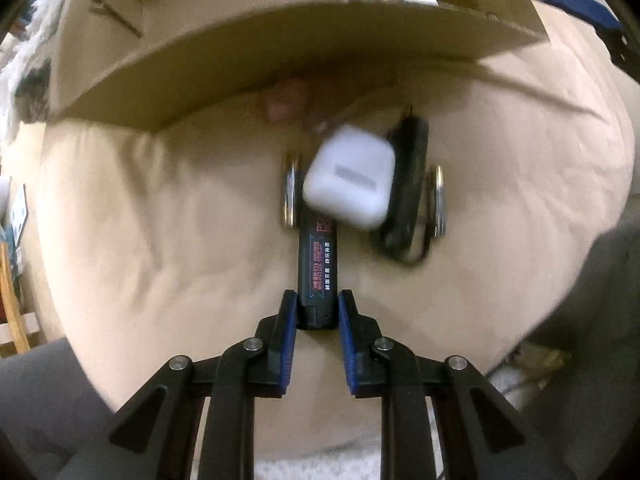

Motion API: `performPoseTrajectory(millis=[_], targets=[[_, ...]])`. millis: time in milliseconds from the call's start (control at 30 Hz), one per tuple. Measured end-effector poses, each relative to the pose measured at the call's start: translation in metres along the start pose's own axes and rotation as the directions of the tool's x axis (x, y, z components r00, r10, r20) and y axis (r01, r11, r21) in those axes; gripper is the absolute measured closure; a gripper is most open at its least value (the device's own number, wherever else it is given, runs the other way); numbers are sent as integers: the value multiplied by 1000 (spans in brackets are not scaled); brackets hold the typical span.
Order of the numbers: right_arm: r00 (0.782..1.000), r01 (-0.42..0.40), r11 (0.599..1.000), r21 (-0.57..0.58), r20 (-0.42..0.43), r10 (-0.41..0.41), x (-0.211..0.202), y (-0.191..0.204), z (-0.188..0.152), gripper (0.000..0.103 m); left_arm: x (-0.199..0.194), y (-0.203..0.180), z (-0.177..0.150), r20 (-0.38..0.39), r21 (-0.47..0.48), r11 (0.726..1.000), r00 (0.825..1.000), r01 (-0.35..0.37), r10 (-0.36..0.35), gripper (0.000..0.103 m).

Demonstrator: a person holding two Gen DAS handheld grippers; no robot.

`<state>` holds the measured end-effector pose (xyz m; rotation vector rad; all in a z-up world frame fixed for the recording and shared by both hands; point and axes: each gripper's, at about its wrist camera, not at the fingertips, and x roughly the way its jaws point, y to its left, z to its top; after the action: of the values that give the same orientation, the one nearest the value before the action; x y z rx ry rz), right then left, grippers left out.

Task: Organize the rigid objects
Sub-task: 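Grasp the black red-printed stick with the left tool while the right tool holds the bottle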

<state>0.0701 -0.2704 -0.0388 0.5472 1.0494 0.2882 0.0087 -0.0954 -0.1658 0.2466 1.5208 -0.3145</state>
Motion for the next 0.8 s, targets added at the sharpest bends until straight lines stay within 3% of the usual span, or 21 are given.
performPoseTrajectory(millis=[100, 167, 300, 600, 700, 733, 800], targets=[[1000, 2, 1000, 2, -1, -2, -1, 1, 1, 53, 4, 4, -10, -41, 6, 1000, 999, 14, -14, 85], [1000, 7, 1000, 1, -2, -7, 0, 1, 1, 53, 3, 3, -11, -23, 12, 1000, 1000, -4, 5, 84], [1000, 14, 1000, 0, -10, -14, 2, 1, 1, 53, 5, -2, 2, 17, 13, 999, 999, -48, 47, 80], [999, 40, 999, 0, -18, -40, 6, -3, -1, 53, 23, -8, 31, 12, 7, 996, 996, -87, 87, 71], [999, 42, 999, -1, -14, -42, 5, -3, 0, 53, 25, 8, 41, 27, -62, 998, 999, -30, 32, 76], [999, 43, 999, -2, -15, -43, 5, -3, 0, 53, 25, 15, 41, 23, -80, 996, 999, -26, 28, 85], [999, 47, 999, -4, -17, -47, 6, -3, 0, 53, 23, 24, 40, 17, -92, 996, 1000, -17, 19, 86]])
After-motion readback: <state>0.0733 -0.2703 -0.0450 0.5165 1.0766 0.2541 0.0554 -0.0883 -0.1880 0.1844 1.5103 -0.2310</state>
